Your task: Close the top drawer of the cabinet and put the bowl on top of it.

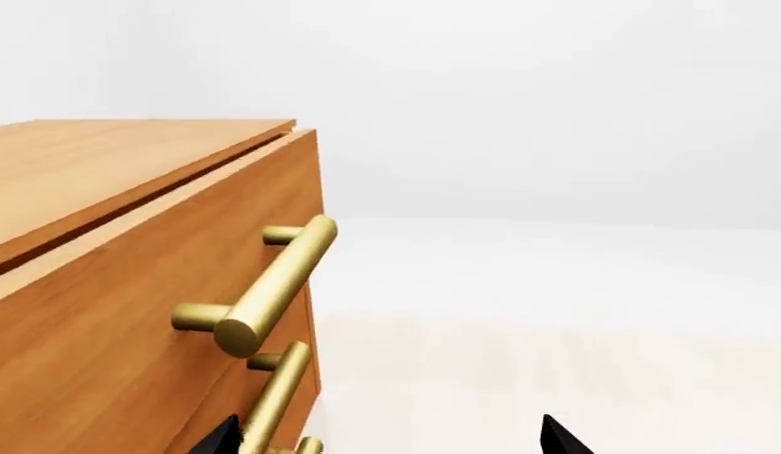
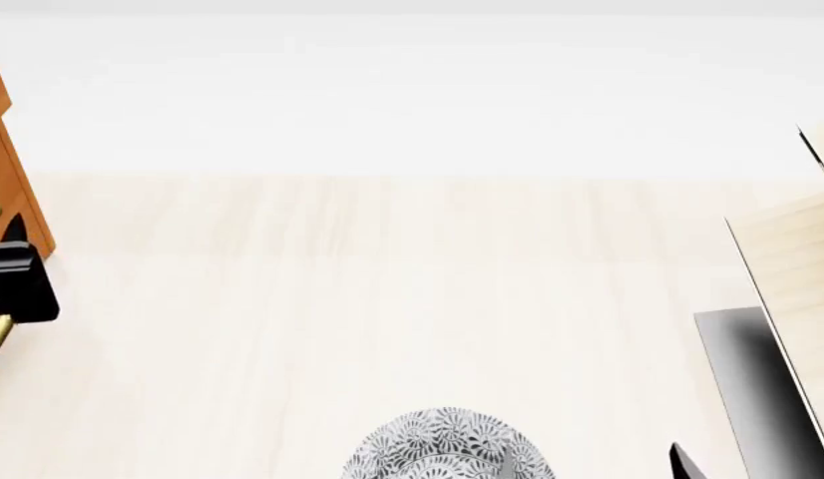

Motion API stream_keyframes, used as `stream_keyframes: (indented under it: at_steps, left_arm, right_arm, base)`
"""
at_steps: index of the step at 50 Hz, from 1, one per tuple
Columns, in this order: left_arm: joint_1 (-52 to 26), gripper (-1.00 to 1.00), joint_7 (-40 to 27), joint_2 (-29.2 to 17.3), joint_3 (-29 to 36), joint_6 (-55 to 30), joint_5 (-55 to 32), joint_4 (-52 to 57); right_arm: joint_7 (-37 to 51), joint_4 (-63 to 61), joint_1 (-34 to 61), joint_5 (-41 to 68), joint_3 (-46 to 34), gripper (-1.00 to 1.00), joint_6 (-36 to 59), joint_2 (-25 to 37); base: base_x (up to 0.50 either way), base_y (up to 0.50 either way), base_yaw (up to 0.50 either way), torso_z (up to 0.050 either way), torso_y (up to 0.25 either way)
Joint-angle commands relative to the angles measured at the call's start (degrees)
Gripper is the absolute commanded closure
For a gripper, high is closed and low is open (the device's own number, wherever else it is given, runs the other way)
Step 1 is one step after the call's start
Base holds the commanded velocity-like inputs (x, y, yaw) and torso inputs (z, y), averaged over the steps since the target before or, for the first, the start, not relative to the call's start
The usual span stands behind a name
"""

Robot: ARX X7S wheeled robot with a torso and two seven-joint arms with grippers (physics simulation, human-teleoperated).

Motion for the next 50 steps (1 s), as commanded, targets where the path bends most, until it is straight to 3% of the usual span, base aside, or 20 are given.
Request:
stream_keyframes:
  at_steps: [1,41,43,50]
  left_arm:
    - [-0.6,-1.0,-1.4,-1.8,-0.7,-1.1,-0.5,1.7]
    - [-1.0,-1.0,-2.5,0.4,-0.4,0.2,4.3,-8.1]
    - [-1.0,-1.0,-2.5,0.5,-0.3,0.2,4.4,-8.4]
    - [-1.2,-1.0,-2.4,0.8,-0.2,0.2,4.8,-9.4]
  right_arm:
    - [-0.2,0.3,-0.4,-0.2,0.1,-1.0,-0.5,0.2]
    - [-0.6,1.1,-1.8,-1.2,-0.2,-1.0,-1.0,-0.4]
    - [-1.3,5.0,-5.4,-5.9,-1.6,-1.0,-4.2,-1.8]
    - [-0.4,0.9,-2.1,-1.6,-0.3,-1.0,-1.1,-0.2]
  base:
    - [0.0,0.0,0.0,0.0,0.0]
    - [0.0,0.0,0.0,0.0,0.0]
    - [0.0,0.0,0.0,0.0,0.0]
    - [0.0,0.0,0.0,0.0,0.0]
